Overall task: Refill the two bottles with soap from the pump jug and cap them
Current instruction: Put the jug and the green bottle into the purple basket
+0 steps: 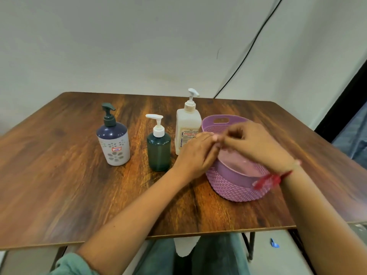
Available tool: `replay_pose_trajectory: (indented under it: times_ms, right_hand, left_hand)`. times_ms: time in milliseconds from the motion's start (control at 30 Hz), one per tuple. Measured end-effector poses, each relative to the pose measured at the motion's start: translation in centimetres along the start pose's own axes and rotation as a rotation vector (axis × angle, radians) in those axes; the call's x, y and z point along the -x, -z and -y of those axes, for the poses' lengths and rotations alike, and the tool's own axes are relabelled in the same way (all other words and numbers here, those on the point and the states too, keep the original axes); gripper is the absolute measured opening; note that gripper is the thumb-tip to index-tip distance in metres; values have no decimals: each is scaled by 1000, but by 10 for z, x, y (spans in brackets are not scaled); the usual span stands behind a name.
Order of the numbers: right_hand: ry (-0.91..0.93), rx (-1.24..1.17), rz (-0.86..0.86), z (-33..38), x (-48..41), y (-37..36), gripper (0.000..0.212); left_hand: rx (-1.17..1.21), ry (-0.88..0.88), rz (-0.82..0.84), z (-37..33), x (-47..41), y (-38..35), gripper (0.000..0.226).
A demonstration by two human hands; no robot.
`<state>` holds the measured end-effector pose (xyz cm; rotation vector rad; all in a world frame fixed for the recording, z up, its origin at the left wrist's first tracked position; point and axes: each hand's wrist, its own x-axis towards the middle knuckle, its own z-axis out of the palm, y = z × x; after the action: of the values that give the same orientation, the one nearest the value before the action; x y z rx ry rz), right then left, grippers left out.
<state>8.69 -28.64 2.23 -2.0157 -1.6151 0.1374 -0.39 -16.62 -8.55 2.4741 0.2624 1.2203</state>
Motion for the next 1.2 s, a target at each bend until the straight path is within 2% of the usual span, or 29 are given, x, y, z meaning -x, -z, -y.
replay_pose_trajectory:
  times_ms: [67, 133, 200, 267, 367, 467, 533, 667, 767, 833, 967, 1067, 1200]
  right_hand:
    - [-3, -111, -70, -1, -25, 5, 21]
    - [-34, -187, 5, -5, -57, 4, 46]
    - [-63, -208, 175, -11, -87, -3, 75]
    - [-49, -158, 286, -14, -111, -15, 89]
    - [4, -120, 327, -16, -133, -35, 88]
    - [5, -89, 440, -21, -146, -46, 72]
    - [19, -39, 479, -21, -148, -48, 64]
    - [51, -53, 367, -21, -145, -50, 60]
    - [11, -336, 190, -11, -142, -42, 52]
    - [-11, -460, 67, -2, -143, -29, 55]
    - [1, -438, -116, 6, -136, 6, 89]
    - [17, -406, -241, 8, -117, 34, 81]
    - [21, -417, -327, -6, -95, 57, 77]
  left_hand:
    - [-22, -18, 28, 0, 1, 1, 51]
    - [-54, -55, 91, 4, 2, 4, 62]
    - [-91, -101, 174, 9, 3, 7, 70]
    - [-128, -124, 250, 13, 5, 10, 78]
    - [-149, -112, 320, 13, 7, 11, 83]
    - [-171, -105, 339, 12, 8, 12, 82]
    - [-194, -109, 327, 10, 9, 14, 74]
    - [-308, -150, 259, 2, 9, 12, 66]
    - [-367, -198, 185, 1, 8, 6, 66]
    - [-414, -219, 151, 1, 8, 0, 62]
    - [-436, -221, 76, -3, 6, -12, 52]
    - [-473, -219, -4, -6, 4, -20, 46]
    - [-496, -180, -8, -8, -1, -27, 38]
